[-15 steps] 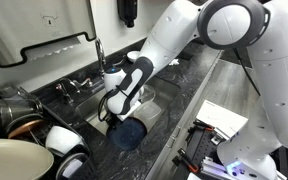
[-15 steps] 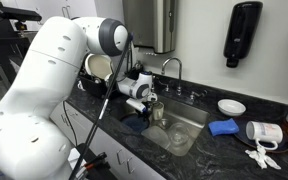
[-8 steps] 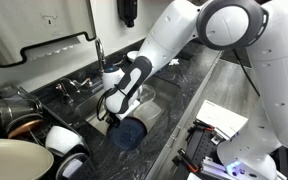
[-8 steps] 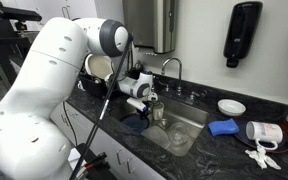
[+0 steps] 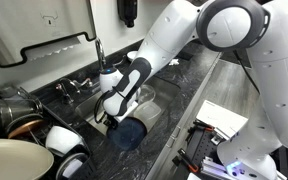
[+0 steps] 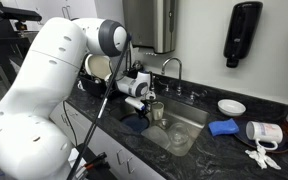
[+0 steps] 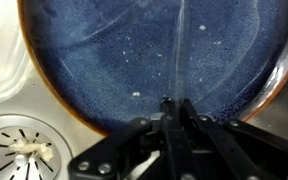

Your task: Remove the straw from the sink

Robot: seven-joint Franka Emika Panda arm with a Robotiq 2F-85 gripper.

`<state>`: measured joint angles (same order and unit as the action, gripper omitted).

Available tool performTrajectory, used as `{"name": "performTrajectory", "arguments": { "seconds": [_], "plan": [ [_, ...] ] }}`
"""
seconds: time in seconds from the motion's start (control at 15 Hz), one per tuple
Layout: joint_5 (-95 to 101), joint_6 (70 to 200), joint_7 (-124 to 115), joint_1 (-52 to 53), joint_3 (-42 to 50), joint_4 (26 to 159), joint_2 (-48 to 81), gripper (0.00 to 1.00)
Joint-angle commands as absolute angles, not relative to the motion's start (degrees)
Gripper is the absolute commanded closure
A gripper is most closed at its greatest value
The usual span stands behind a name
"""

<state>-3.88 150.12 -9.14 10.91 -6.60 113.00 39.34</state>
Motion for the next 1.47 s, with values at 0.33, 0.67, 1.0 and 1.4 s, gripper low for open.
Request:
{"name": "performTrajectory", "arguments": {
  "seconds": [0.33,0.67,1.0,1.4],
  "plan": [
    [-0.84,150.62,-13.34,14.88,-3.25,115.43,35.02,0.97],
    [-0.89,150.82,-12.61,13.61,-3.06,117.54,31.58,0.97],
    [-2.25,150.78,-9.28,11.6,-5.01,119.88,27.49,0.97],
    [-3.11,149.84,-10.22,10.86,-4.9,123.76,21.09,0.97]
  ]
}}
